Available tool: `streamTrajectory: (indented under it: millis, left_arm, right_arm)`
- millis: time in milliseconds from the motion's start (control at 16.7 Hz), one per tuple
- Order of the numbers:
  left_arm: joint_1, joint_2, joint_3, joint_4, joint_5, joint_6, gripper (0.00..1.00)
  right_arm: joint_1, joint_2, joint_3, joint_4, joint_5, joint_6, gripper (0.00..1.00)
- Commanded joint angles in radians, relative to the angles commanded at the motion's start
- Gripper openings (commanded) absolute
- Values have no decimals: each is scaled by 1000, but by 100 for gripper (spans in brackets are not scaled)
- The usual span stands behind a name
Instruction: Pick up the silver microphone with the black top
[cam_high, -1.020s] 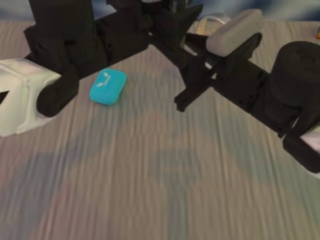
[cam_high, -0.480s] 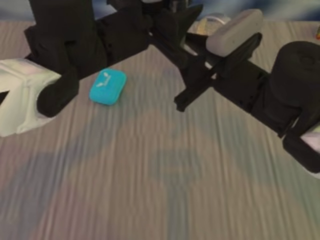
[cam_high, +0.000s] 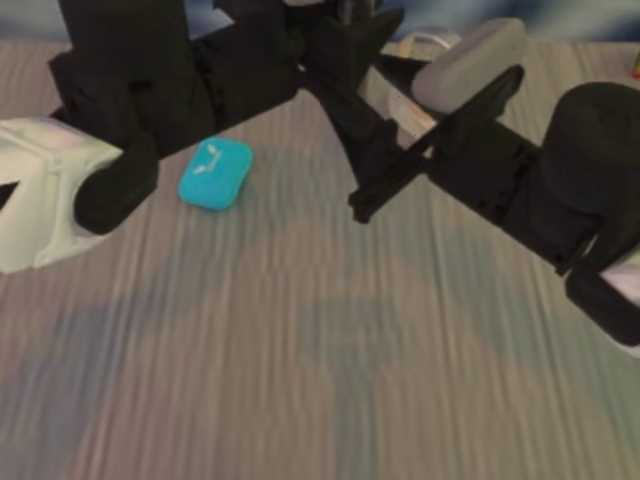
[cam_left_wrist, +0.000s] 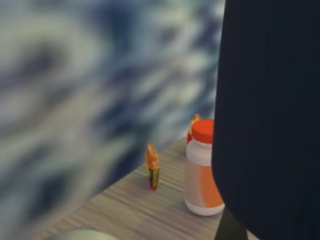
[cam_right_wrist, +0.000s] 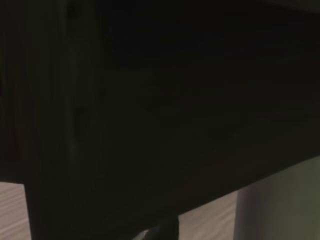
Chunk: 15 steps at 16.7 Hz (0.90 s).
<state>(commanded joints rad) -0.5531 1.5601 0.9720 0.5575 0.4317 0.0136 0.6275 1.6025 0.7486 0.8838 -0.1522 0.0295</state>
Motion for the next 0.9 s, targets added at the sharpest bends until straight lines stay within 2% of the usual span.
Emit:
streamTrajectory:
  millis: [60,120,660,900]
  left_arm:
    - [0,0,0,0,0,0,0]
    - [0,0,0,0,0,0,0]
    - [2,-2,-1,0,2,0,0]
    - [65,-33,-33,-6,56,-8,0]
  right_arm:
    - [0,0,0,0,0,0,98]
    - [0,0,0,0,0,0,100]
    - [-1,-3,-3,-1,-1,0,100]
    - [-18,-112,-104,-16,-17,-3,100]
